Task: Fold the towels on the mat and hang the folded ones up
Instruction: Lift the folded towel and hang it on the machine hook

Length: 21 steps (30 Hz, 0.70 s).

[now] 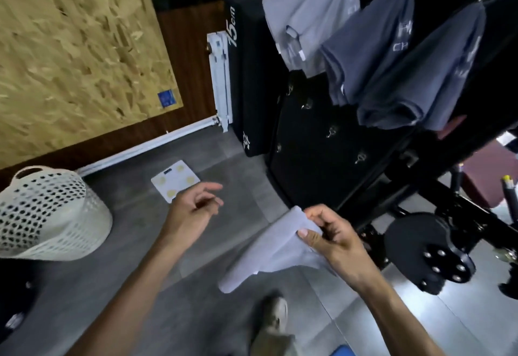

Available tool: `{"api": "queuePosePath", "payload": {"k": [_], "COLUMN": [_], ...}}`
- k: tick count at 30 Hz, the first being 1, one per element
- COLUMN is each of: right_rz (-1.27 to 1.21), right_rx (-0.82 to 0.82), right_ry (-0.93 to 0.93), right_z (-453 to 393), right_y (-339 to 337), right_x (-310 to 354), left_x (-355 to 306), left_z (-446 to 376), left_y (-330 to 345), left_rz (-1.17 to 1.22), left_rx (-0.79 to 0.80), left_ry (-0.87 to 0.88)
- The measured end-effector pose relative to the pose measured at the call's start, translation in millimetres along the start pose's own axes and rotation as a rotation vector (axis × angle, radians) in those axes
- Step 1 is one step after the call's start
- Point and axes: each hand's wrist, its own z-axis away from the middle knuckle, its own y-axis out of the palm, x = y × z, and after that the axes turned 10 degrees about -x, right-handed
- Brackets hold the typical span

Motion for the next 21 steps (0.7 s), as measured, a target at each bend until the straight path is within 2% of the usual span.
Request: {"api": "queuePosePath", "payload": {"k": [5,9,14,16,19,21], "right_rz": [0.012,-0.002,0.012,0.022,0.033,0.020], "right_rx": [0.004,0.019,0.026,0.031,0.057,0.040], "right_ry": [-0.012,0.003,0.027,0.067,0.136,0.166], "right_z": [-132,-238,-347,-384,-434,-466], "right_y": [14,17,22,23,26,27], "right_x": [-15,-27,-44,-50,-60,-70], "left_x": [-48,-67,-60,-56,-52,-47], "left_z": [-119,-219,-334,-372,-425,-458], "left_y": [32,74,113,124,141,156], "left_rz": [-0.079,-0.168,-0.216,-0.220,-0.249,-0.250], "left_rx": [0.060,0.131,0.007,0.126,0.516,0.672], "left_ry": [0.143,0.194,0.170,0.191,0.270,0.326]}}
